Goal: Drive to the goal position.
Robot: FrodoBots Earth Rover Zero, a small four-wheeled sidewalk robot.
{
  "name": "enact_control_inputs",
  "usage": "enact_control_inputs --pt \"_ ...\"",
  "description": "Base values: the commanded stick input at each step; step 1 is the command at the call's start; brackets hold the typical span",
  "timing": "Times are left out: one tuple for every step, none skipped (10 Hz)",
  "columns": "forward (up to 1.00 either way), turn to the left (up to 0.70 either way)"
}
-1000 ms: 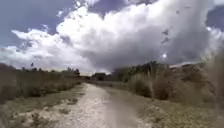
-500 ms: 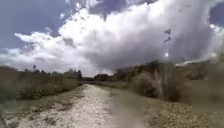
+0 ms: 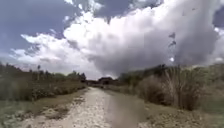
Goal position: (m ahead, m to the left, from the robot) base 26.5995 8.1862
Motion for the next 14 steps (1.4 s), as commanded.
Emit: enact_control_inputs --pt "0.85 0.0" --pt "0.85 0.0" --pt "0.85 0.0" --pt "0.85 0.0" --pt "0.84 0.09" --pt "0.84 0.34" --pt "0.84 0.34" --pt "0.84 0.34" --pt "0.84 0.34" --pt "0.84 0.34" --pt "0.84 0.34" --pt "0.84 0.34" --pt "0.84 0.34" --pt "0.84 0.29"
